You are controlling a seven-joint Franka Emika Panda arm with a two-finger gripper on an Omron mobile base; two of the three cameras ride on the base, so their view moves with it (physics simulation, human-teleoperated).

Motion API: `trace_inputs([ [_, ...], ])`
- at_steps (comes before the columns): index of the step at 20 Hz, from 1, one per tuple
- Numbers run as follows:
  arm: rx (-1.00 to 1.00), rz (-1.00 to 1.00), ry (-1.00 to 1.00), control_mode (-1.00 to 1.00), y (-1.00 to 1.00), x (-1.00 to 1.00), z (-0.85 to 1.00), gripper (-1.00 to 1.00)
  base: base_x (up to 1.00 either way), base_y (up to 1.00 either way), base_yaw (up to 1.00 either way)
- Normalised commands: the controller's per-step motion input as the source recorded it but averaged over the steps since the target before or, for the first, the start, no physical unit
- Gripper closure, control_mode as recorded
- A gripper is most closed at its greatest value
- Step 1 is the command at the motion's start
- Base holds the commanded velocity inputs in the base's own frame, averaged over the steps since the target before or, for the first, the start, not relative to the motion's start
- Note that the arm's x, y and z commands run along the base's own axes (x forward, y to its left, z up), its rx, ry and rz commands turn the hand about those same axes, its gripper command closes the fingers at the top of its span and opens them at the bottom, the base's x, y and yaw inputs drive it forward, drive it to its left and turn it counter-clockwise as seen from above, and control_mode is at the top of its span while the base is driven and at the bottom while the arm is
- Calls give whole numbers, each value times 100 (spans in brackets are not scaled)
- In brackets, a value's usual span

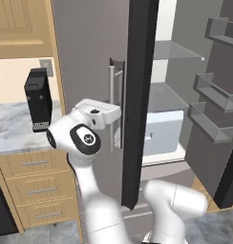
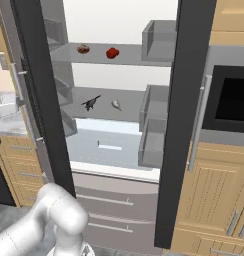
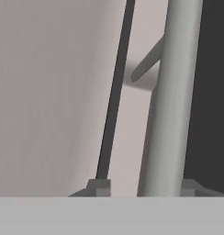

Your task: Gather the mushroom and bell pepper from the fridge and place them on a tray on the dining counter. Then gather the fishs from the fridge and place them on the other tray.

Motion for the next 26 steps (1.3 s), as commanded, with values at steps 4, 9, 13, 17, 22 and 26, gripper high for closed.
trace_inputs([
  [4, -2, -35, 8, -100, 68, -14, 0, 100, 0, 0, 0],
  [9, -2, -32, 6, -100, 63, -8, 0, 100, 0, 0, 0],
  [13, -4, -26, 4, -100, 57, -1, 0, 100, 0, 0, 0],
  [17, -5, -22, 1, -100, 54, 0, 0, 100, 0, 0, 0],
  [22, -5, -19, 0, -100, 60, 0, 0, 100, 0, 0, 0],
  [26, -5, -14, 0, -100, 63, 0, 0, 100, 0, 0, 0],
])
